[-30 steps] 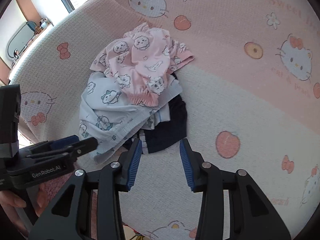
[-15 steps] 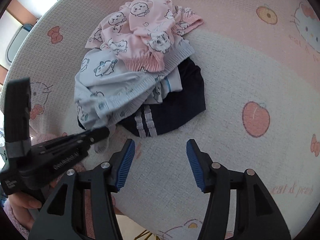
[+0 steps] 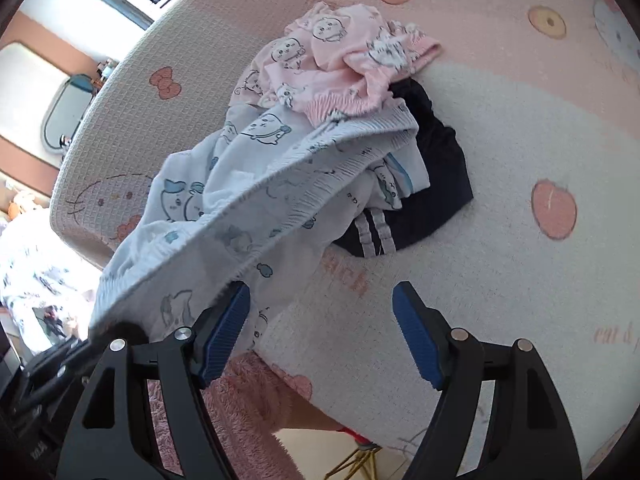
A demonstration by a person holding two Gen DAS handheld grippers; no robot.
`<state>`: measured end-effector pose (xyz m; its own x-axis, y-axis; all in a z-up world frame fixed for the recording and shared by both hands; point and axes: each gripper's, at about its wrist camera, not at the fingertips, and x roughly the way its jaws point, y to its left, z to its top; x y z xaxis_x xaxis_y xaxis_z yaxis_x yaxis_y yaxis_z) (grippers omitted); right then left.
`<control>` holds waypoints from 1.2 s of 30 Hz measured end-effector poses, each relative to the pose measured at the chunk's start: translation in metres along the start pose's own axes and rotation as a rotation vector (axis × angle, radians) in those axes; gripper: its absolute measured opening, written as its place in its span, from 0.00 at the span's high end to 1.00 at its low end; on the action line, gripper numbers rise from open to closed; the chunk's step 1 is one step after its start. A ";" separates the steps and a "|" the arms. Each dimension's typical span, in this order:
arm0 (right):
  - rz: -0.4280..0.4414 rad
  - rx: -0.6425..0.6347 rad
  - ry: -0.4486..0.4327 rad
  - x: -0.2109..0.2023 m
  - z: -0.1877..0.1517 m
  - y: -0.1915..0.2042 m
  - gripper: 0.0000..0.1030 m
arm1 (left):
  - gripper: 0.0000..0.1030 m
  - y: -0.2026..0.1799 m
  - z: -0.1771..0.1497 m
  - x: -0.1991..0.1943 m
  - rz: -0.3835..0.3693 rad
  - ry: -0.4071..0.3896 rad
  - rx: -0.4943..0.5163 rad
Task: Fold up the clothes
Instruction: 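Grasp the pants cuffs with both grippers and lift them off the pile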
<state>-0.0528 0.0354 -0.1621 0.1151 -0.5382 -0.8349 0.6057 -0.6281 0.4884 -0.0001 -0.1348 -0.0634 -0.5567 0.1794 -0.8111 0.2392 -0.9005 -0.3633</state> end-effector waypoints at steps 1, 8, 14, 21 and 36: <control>0.027 0.027 -0.001 -0.003 -0.003 -0.005 0.26 | 0.95 -0.001 -0.006 0.000 -0.011 0.012 0.004; 0.055 0.042 -0.022 -0.035 -0.011 -0.011 0.18 | 0.95 -0.031 -0.031 -0.003 -0.102 0.048 0.092; 0.141 0.089 0.117 -0.017 -0.018 -0.021 0.18 | 0.95 -0.068 -0.041 -0.006 -0.141 0.069 0.202; 0.111 0.049 0.094 -0.022 -0.016 -0.032 0.91 | 0.95 -0.087 -0.037 -0.030 -0.241 0.040 0.265; -0.055 -0.055 -0.553 -0.267 -0.058 -0.032 0.94 | 0.94 -0.195 -0.018 -0.066 -0.623 -0.001 0.392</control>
<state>-0.0571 0.2321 0.0306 -0.3393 -0.7298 -0.5936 0.6412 -0.6411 0.4217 0.0044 0.0359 0.0528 -0.4970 0.7036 -0.5078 -0.4236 -0.7075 -0.5657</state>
